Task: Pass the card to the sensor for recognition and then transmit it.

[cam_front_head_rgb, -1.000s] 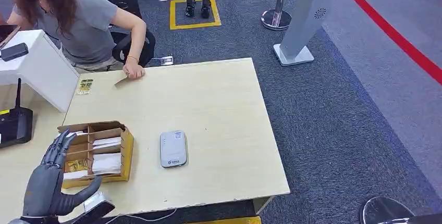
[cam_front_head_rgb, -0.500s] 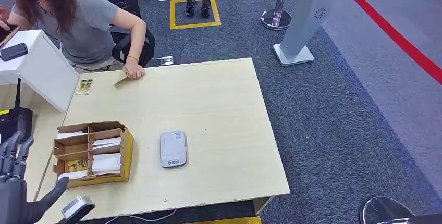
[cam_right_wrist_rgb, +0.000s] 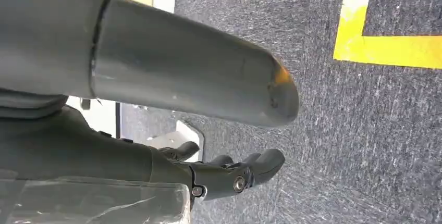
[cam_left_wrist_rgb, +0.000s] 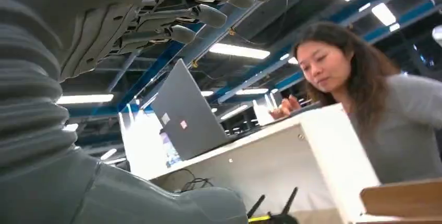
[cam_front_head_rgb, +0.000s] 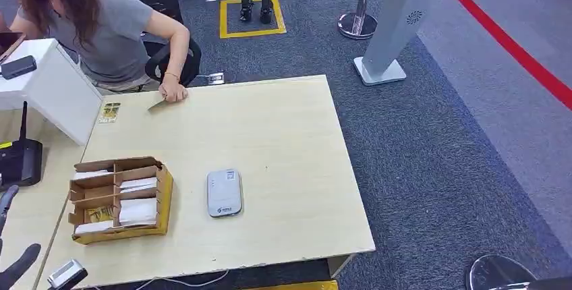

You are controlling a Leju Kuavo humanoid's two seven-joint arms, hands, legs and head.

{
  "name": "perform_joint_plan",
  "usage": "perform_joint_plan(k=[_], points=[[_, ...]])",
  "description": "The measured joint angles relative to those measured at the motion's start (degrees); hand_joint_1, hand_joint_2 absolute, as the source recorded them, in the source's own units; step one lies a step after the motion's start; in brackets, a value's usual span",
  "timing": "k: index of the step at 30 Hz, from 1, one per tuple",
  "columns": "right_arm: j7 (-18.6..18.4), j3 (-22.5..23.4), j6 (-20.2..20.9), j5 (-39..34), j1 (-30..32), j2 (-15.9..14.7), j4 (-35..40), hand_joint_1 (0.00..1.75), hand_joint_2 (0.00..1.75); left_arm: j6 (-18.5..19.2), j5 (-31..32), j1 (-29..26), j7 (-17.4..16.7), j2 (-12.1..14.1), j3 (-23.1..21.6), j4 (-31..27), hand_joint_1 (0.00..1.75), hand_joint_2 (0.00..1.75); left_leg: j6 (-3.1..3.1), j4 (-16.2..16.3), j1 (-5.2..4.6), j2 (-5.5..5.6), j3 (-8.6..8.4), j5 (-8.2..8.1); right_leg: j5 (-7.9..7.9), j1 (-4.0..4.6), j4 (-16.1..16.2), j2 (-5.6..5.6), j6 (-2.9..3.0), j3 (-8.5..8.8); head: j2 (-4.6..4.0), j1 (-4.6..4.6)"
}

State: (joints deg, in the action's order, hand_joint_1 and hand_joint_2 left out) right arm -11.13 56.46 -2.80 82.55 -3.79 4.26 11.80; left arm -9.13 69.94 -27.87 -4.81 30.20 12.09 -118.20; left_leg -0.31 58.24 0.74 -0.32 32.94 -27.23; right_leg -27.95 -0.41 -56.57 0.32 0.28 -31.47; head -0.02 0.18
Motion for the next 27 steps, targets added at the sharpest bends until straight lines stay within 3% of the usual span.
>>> perform_joint_plan(k=[7, 16, 27], points=[[-0.1, 0.2, -0.2, 0.3, -0.1, 0.0, 0.0, 0.0, 0.0, 5.2, -1.2, 0.1, -1.2, 2.9, -0.7, 0.8, 0.0, 1.75, 0.0, 0.0, -0.01, 0.01, 0.0, 0.0, 0.0, 0.0, 0.0, 0.0, 0.0, -0.01, -0.02, 0.02], [0.0, 0.2, -0.2, 0.8, -0.2, 0.0, 0.0, 0.0, 0.0, 6.3, -2.3, 3.2, -1.3, 4.4, -4.8, 5.4, 0.0, 1.75, 0.0, 0.0, -0.01, 0.01, -0.01, 0.0, 0.0, -0.01, 0.0, 0.03, 0.0, 0.01, 0.0, 0.02], [0.0, 0.2, -0.1, 1.3, -0.2, 0.0, 0.0, 0.0, 0.0, 8.3, -10.7, 10.1, 1.3, 5.1, -12.9, 13.5, 0.0, 1.75, 0.0, 0.0, -0.01, 0.01, -0.01, 0.0, 0.01, 0.0, 0.0, 0.03, 0.0, 0.0, 0.0, 0.02]])
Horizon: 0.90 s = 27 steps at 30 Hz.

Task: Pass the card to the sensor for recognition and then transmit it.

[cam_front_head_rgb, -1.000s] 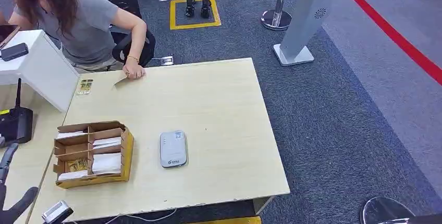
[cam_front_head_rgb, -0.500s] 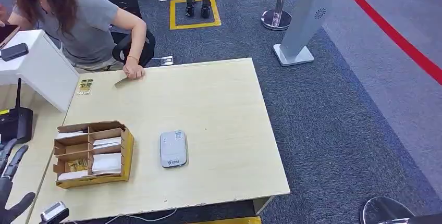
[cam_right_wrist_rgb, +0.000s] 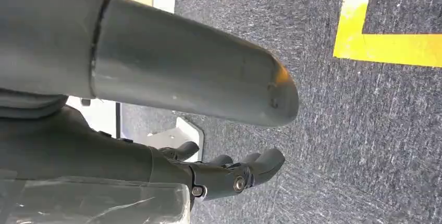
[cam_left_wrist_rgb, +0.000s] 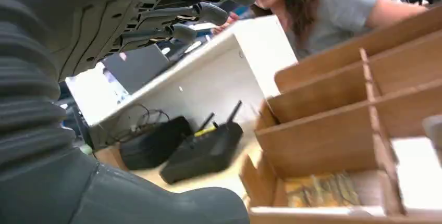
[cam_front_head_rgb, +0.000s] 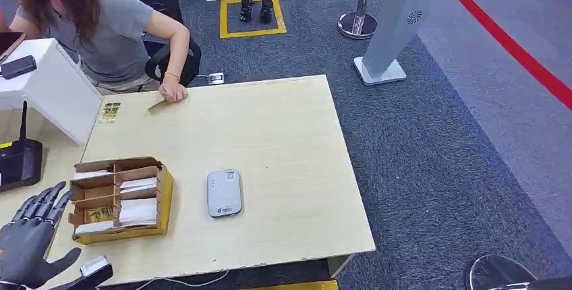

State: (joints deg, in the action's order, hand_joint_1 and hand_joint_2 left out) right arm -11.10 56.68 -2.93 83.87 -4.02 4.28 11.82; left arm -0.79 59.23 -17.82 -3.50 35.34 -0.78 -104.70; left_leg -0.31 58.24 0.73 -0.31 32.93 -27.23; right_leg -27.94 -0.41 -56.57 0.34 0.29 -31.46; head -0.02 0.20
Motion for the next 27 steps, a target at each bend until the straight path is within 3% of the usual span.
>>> perform_joint_plan(k=[21, 27], points=[[0.1, 0.0, 0.0, 0.5, 0.0, -0.2, 0.0, 0.0, 0.0, -0.3, -1.5, 5.3, 0.7, -0.9, -6.1, 6.5, 0.0, 1.75, 0.0, 0.0, 0.0, -0.01, 0.0, 0.0, 0.0, 0.0, 0.0, -0.02, 0.0, -0.01, -0.02, 0.0], [0.3, 0.0, -0.1, 0.7, 0.0, -0.2, 0.0, 0.0, 0.0, -2.4, 2.6, 6.5, 0.9, -0.9, -8.0, 7.1, 0.0, 1.75, 0.0, 0.0, 0.0, 0.0, 0.0, 0.0, 0.0, 0.0, 0.0, -0.01, 0.0, -0.01, -0.02, 0.0]])
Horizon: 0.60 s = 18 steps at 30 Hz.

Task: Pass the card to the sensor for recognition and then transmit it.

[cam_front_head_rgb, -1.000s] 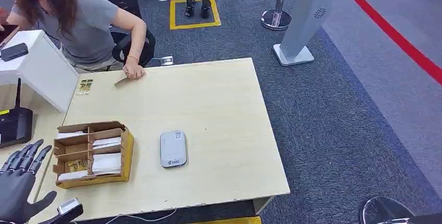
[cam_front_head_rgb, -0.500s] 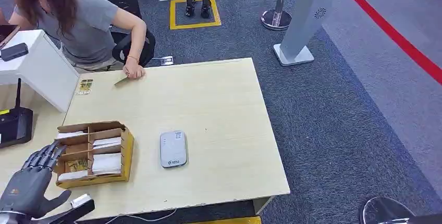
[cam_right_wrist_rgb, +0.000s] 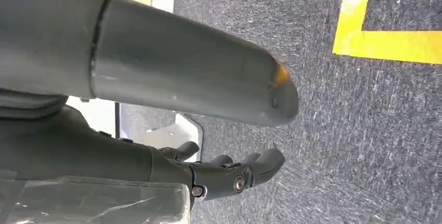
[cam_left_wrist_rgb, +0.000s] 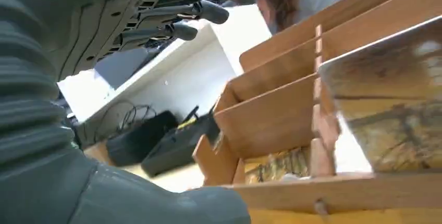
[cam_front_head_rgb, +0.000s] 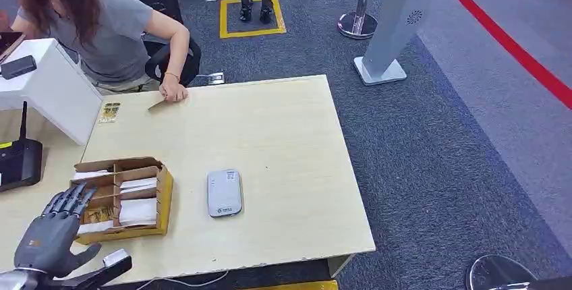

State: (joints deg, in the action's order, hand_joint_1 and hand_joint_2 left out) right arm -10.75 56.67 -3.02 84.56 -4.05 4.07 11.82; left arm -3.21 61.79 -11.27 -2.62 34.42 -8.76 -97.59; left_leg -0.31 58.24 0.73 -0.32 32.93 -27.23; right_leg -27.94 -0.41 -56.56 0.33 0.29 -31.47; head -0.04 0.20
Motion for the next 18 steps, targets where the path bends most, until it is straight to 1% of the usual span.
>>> perform_joint_plan(k=[6, 13, 18], points=[[0.0, 0.0, 0.0, 0.1, 0.0, 0.0, 0.0, 0.0, 0.0, -0.8, 1.9, 0.7, -0.2, 0.0, -1.6, 0.5, 0.0, 1.75, 0.0, 0.0, 0.0, -0.01, 0.0, 0.0, 0.0, 0.0, 0.0, 0.0, 0.0, 0.0, 0.0, -0.02], [0.0, 0.0, 0.0, 0.2, 0.0, 0.0, 0.0, 0.0, 0.0, -2.9, 6.3, 0.9, -1.3, 0.0, -3.0, 0.7, 0.0, 1.75, 0.0, 0.0, 0.0, -0.01, 0.0, 0.0, 0.0, 0.0, 0.0, -0.01, 0.0, -0.01, 0.02, 0.0], [0.1, 0.0, 0.0, 0.2, 0.0, 0.0, 0.0, 0.0, 0.0, -3.1, 8.1, 1.5, -1.3, 0.0, -4.7, 0.8, 0.0, 1.75, 0.0, 0.0, 0.0, 0.0, 0.0, 0.0, 0.0, 0.0, 0.0, 0.0, 0.0, 0.0, 0.02, 0.0]])
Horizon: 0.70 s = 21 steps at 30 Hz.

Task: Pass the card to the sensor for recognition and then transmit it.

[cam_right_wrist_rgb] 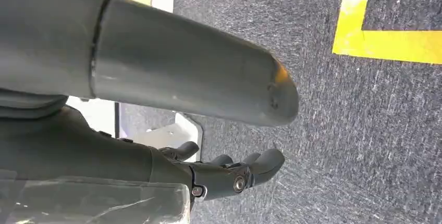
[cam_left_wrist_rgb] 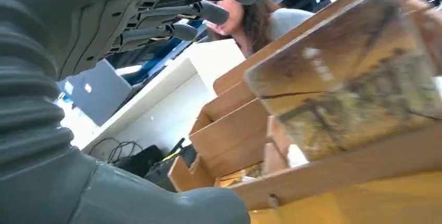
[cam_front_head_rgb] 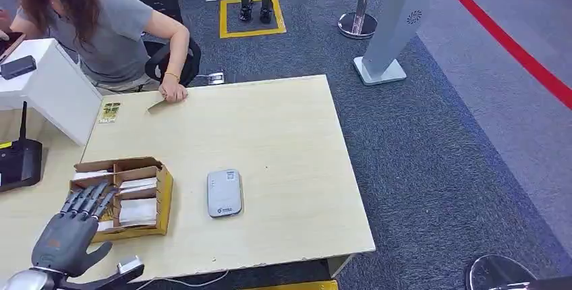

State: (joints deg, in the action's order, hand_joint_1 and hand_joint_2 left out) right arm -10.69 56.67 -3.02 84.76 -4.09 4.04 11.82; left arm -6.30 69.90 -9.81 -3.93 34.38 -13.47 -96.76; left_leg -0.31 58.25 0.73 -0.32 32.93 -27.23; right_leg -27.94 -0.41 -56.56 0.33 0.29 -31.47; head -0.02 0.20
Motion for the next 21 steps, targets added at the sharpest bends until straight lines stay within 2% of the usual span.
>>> perform_joint_plan(k=[21], points=[[0.1, 0.0, -0.4, 0.3, -0.2, 0.0, 0.0, 0.0, 0.0, -0.9, 1.1, 1.8, -0.2, -1.1, -3.5, 0.6, 0.0, 1.75, 0.0, 0.0, 0.0, 0.0, 0.0, 0.0, 0.0, 0.0, 0.0, 0.0, 0.0, 0.0, 0.0, 0.0]])
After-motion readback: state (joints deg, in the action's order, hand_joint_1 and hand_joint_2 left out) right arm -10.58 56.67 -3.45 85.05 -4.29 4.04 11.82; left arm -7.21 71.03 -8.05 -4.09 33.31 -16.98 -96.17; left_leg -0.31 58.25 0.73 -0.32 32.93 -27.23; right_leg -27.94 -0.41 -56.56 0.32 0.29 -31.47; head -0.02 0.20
